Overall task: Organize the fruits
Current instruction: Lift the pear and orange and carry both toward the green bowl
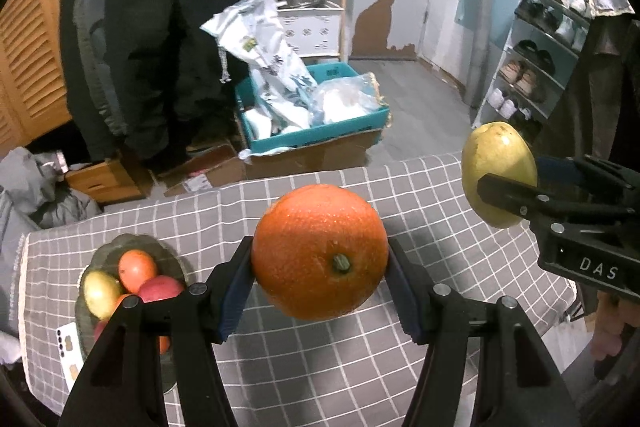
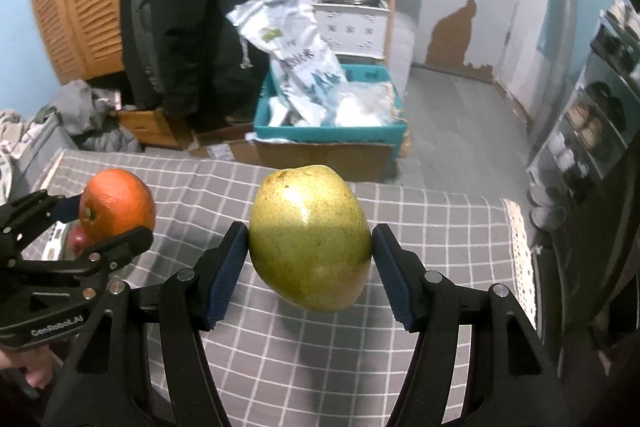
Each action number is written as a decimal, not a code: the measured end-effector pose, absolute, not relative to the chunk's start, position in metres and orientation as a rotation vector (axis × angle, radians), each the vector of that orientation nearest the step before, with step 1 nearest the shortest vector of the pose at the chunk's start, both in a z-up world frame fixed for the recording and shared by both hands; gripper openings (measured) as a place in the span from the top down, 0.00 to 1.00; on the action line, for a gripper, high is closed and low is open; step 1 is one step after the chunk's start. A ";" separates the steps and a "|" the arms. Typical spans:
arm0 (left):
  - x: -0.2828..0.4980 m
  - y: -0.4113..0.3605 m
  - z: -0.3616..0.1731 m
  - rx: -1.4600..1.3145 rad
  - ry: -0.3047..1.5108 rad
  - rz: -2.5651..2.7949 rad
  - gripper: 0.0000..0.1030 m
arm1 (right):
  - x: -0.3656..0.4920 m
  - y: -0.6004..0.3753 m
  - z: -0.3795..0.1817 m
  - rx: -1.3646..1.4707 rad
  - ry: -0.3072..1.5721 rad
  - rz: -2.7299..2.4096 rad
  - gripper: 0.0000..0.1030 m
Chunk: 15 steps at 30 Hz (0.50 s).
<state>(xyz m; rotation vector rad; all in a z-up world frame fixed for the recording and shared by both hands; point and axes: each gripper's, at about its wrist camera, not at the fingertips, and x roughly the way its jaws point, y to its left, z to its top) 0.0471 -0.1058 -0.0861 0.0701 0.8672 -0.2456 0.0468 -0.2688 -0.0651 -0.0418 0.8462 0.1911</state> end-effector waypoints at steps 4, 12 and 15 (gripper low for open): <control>0.043 -0.087 -0.085 0.059 0.859 -0.215 0.38 | 0.052 -0.250 -0.065 -0.049 0.852 0.224 0.38; 0.041 -0.047 -0.088 0.029 0.866 -0.143 0.38 | 0.060 -0.205 -0.071 -0.064 0.876 0.311 0.38; 0.038 -0.029 -0.091 0.018 0.873 -0.112 0.38 | 0.065 -0.188 -0.072 -0.066 0.884 0.347 0.38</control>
